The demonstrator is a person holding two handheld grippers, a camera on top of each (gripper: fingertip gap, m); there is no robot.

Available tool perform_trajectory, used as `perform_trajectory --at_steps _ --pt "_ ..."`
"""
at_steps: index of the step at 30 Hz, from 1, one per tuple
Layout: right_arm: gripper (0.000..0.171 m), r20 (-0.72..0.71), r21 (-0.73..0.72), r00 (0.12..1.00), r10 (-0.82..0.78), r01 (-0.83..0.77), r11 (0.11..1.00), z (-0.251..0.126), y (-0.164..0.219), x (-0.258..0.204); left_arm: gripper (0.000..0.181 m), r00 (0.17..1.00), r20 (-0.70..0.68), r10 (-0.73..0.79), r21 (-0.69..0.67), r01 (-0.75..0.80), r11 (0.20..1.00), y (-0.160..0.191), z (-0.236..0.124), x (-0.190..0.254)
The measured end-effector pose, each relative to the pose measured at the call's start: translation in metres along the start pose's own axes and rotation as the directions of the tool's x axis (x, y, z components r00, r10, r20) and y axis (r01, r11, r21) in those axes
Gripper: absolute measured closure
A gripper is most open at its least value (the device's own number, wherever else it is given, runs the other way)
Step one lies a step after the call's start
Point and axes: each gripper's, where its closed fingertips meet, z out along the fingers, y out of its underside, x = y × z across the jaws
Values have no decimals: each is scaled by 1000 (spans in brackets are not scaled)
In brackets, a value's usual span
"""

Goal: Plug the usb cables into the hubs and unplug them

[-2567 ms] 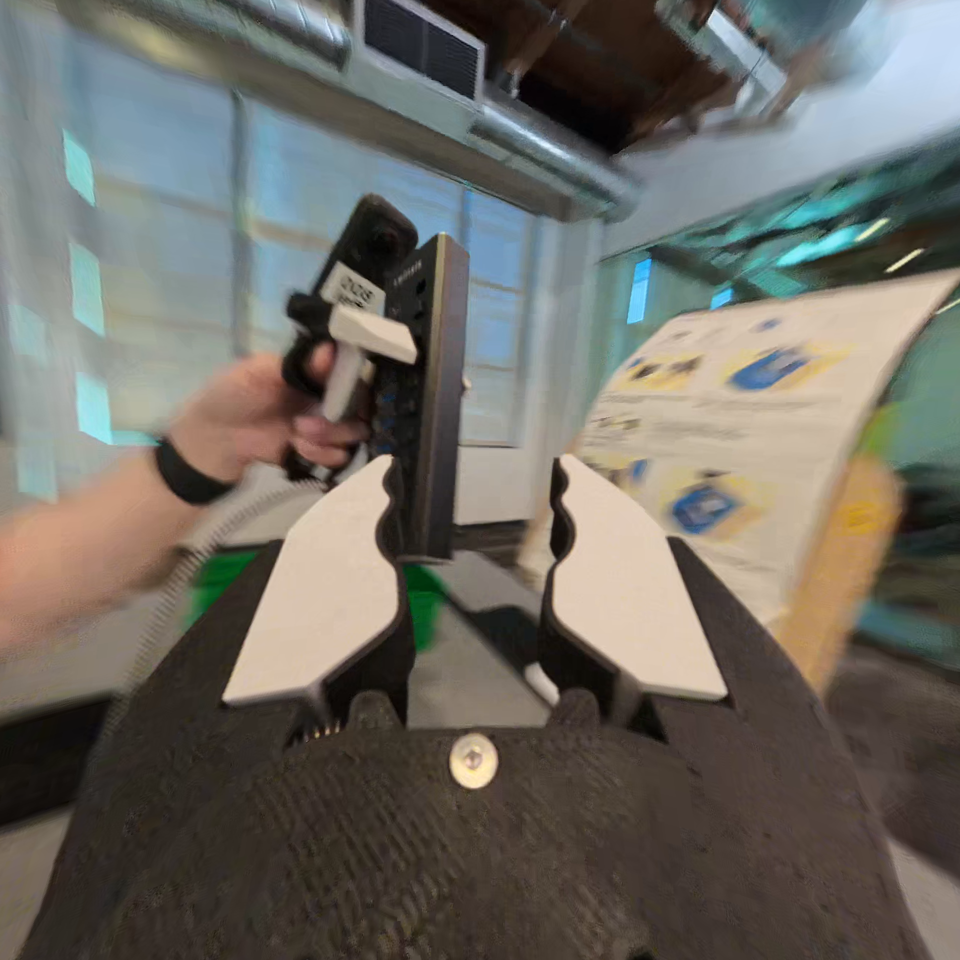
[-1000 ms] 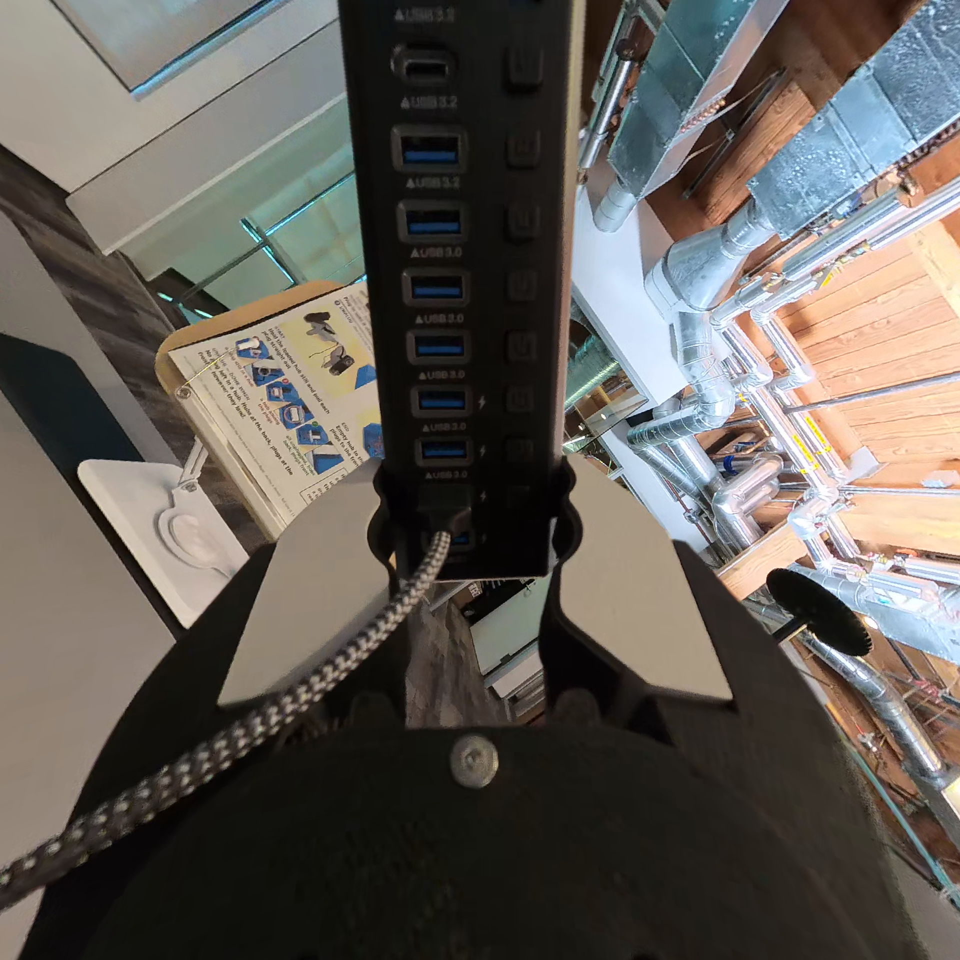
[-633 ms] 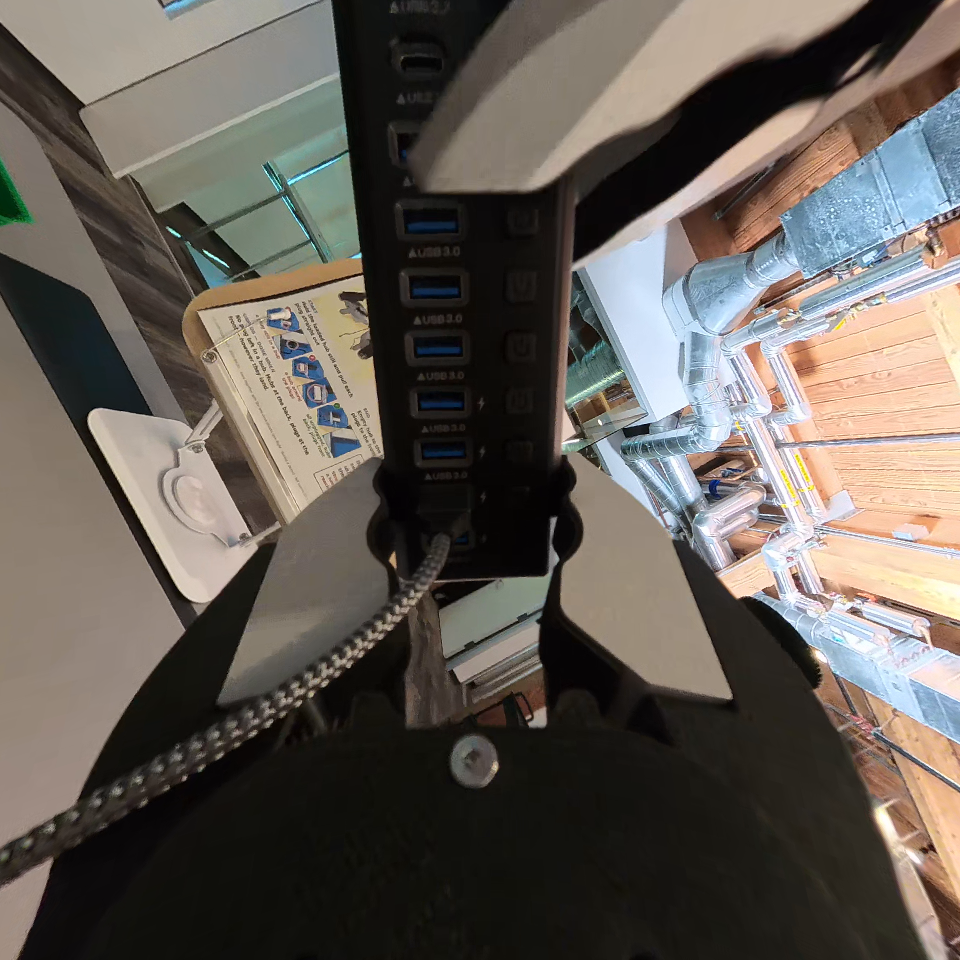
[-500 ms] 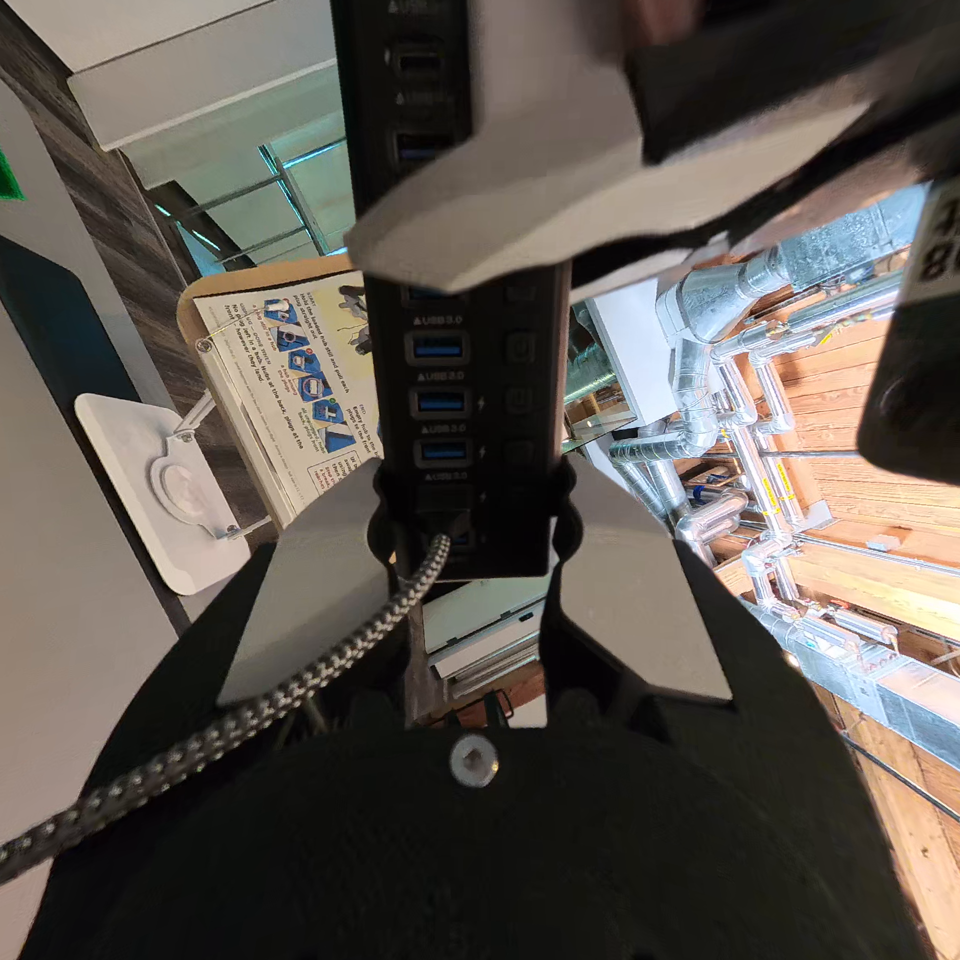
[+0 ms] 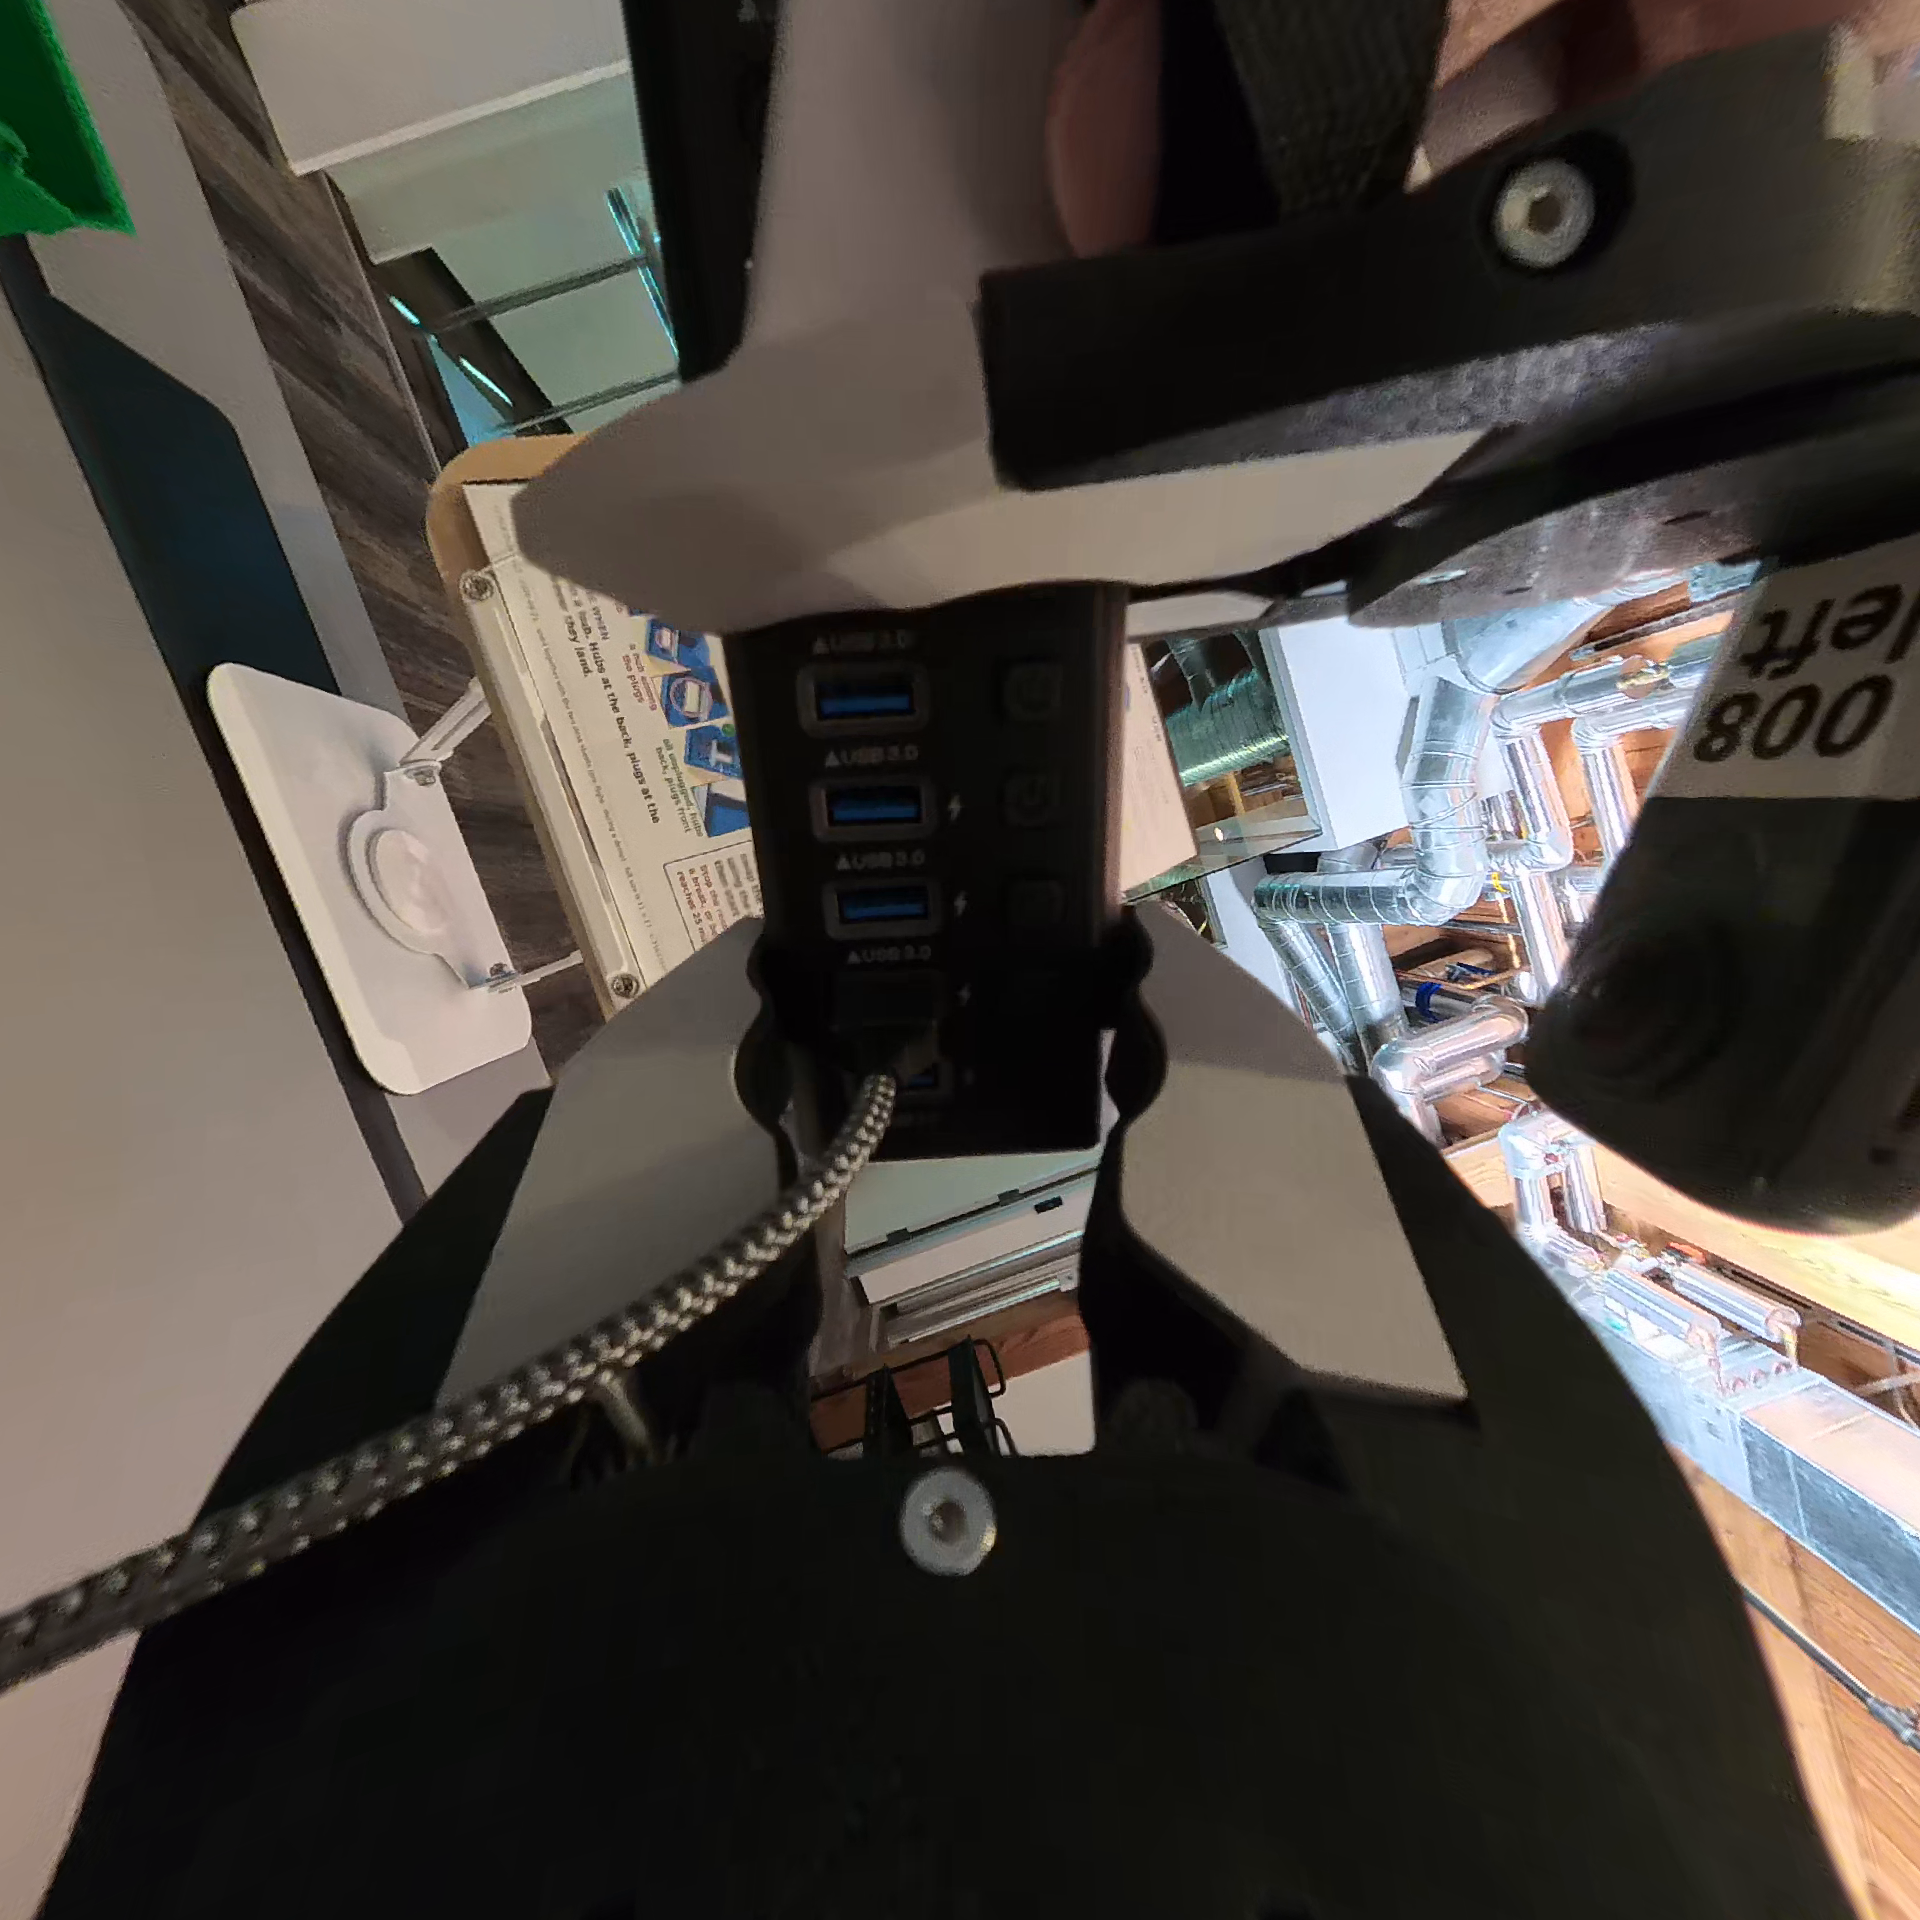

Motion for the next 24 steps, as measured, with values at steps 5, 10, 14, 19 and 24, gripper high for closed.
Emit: perform_trajectory --at_steps 5,10,14,19,24 --pt "108 -4 13 991 -136 136 991 0 11 -1 149 993 -90 -73 260 95 961 -21 15 -2" --pt "114 -69 3 981 -181 182 983 -9 33 21 150 900 -429 -75 607 349 714 -49 16 16" --pt "121 -73 -110 996 -60 52 993 -22 75 49 150 669 -720 183 692 676 254 -57 -12 32" --pt "125 -175 -177 934 311 -341 923 -43 120 88 150 719 -613 329 688 690 -226 -47 -31 4" --pt "133 -202 1 818 539 -550 835 -68 83 120 150 906 -406 122 791 415 -450 -42 -50 -30"
